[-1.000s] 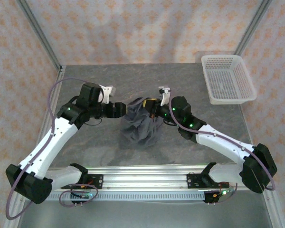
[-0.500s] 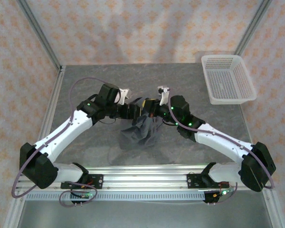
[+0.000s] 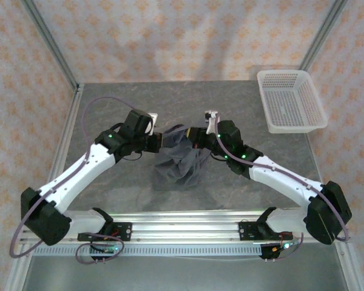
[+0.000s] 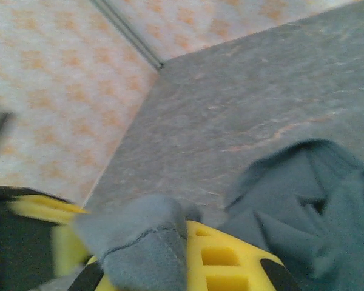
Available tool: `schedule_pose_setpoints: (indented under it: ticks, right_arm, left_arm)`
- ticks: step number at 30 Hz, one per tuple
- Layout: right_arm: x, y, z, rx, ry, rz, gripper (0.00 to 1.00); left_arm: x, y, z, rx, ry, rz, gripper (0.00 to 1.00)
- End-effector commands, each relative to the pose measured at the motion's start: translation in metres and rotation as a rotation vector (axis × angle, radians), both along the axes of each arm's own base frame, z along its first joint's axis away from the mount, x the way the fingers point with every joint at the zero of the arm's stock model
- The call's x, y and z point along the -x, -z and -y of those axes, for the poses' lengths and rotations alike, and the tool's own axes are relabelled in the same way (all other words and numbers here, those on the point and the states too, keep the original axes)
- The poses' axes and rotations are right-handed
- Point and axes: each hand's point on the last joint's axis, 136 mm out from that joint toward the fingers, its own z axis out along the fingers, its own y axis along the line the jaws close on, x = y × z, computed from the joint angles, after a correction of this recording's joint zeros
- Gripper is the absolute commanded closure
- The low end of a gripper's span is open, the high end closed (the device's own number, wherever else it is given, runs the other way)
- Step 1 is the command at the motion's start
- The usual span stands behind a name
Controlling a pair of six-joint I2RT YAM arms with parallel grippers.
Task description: Fold the inside-out t-shirt
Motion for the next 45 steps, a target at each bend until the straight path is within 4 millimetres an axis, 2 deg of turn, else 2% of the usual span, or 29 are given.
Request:
schedule_pose_setpoints:
  ticks: [1,3,6,10,12,14,16,19,22,24,27,31,34,37,40,42,43,44,45]
  right_arm:
    - [0.000,0.010,0.009,0.104,-0.010,0.011,1.00]
    - [0.006,0.023,0.006,0.151,-0.067,0.021,0.94]
    - [0.012,0.027,0.013,0.190,-0.067,0.020,0.71]
    - [0.034,-0.003,0.027,0.177,-0.066,0.151,0.58]
    - [0.056,-0.020,0.028,0.214,-0.109,0.287,0.51]
    - [0.069,-0.027,0.025,0.278,-0.139,0.369,0.47]
    - [0.068,-0.032,0.022,0.348,-0.129,0.422,0.47]
    - [0.054,-0.031,0.012,0.457,-0.080,0.462,0.47]
    - [0.051,-0.022,-0.015,0.586,-0.131,0.547,0.45]
    - [0.039,-0.015,-0.023,0.641,-0.098,0.575,0.42]
    - [0.018,-0.012,-0.021,0.743,-0.012,0.615,0.42]
    - [-0.005,-0.014,0.003,0.868,0.120,0.604,0.55]
    - [-0.010,-0.013,0.023,0.797,0.154,0.532,0.59]
    - [-0.015,0.005,0.049,0.663,0.187,0.330,0.57]
    - [-0.014,0.025,0.069,0.516,0.308,0.082,0.52]
    - [-0.008,0.028,0.061,0.394,0.296,-0.073,0.52]
    - [-0.003,0.027,0.050,0.332,0.265,-0.121,0.52]
    - [0.001,0.027,0.039,0.270,0.225,-0.158,0.58]
    - [0.004,0.024,0.028,0.211,0.182,-0.172,0.69]
  left_arm:
    - [0.008,-0.045,0.006,0.110,0.028,0.099,1.00]
    - [0.011,-0.065,0.014,0.203,0.044,0.122,1.00]
    - [0.012,-0.079,0.019,0.272,0.053,0.131,1.00]
    - [0.013,-0.075,0.023,0.278,0.073,0.114,1.00]
    - [0.012,-0.069,0.025,0.269,0.079,0.097,1.00]
    - [0.012,-0.065,0.027,0.268,0.091,0.082,1.00]
    - [0.011,-0.064,0.030,0.277,0.096,0.075,1.00]
    - [0.008,-0.065,0.031,0.284,0.092,0.076,1.00]
    - [0.006,-0.068,0.031,0.282,0.086,0.081,1.00]
    - [0.006,-0.070,0.032,0.284,0.088,0.088,1.00]
    - [0.005,-0.069,0.032,0.278,0.090,0.087,1.00]
    - [0.007,-0.069,0.029,0.262,0.091,0.089,1.00]
    - [0.008,-0.068,0.026,0.244,0.088,0.091,1.00]
    - [0.009,-0.069,0.026,0.249,0.092,0.094,1.00]
    - [0.009,-0.072,0.028,0.262,0.097,0.096,1.00]
    - [0.008,-0.072,0.029,0.267,0.099,0.096,1.00]
    - [0.008,-0.071,0.030,0.266,0.099,0.095,1.00]
    - [0.007,-0.070,0.029,0.264,0.096,0.094,1.00]
    - [0.007,-0.069,0.029,0.261,0.096,0.095,1.00]
